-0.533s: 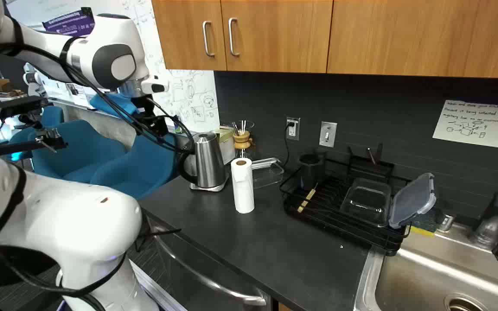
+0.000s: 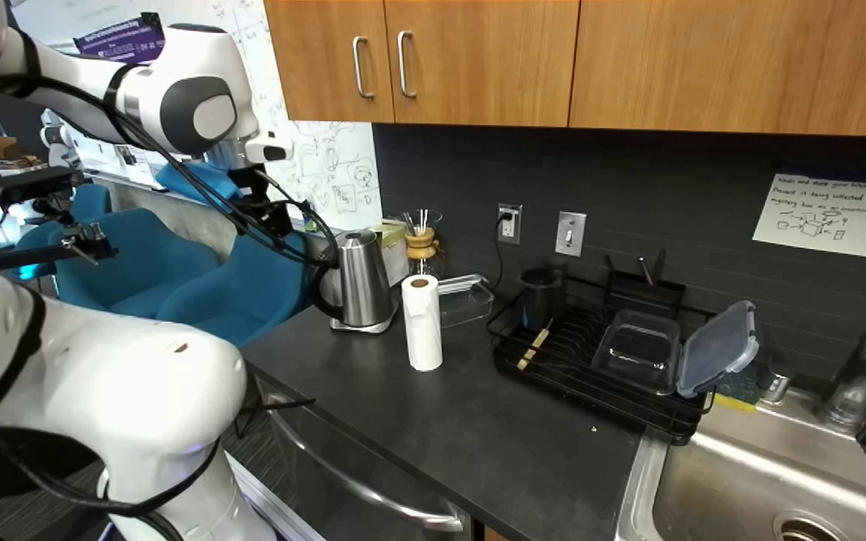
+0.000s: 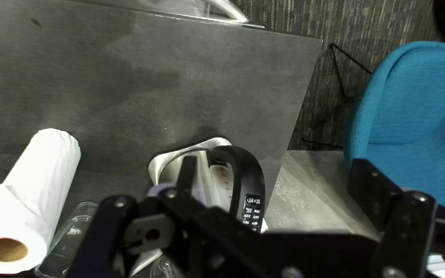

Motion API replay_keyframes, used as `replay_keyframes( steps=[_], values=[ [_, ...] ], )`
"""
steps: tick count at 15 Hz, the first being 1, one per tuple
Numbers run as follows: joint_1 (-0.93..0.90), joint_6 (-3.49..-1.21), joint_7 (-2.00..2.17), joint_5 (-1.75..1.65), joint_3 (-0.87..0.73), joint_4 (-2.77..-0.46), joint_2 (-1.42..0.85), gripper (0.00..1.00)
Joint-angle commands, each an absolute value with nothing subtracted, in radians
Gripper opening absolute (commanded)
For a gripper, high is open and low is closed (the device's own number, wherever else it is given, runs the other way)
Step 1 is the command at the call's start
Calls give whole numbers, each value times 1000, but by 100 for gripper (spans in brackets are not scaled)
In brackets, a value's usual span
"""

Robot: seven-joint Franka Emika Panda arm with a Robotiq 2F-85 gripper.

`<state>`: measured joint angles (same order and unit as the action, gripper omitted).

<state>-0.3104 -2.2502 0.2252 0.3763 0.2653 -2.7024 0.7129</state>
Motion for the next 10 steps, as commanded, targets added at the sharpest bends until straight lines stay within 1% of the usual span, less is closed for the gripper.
replay_keyframes(
  steps=[1,6,10],
  values=[
    [-313,-2247,227,373,262,-2701,713,100],
    [-289,-2225,224,366,239,-2662,674,100],
    [-268,-2220,208,382,190,-2651,664,100]
  ],
)
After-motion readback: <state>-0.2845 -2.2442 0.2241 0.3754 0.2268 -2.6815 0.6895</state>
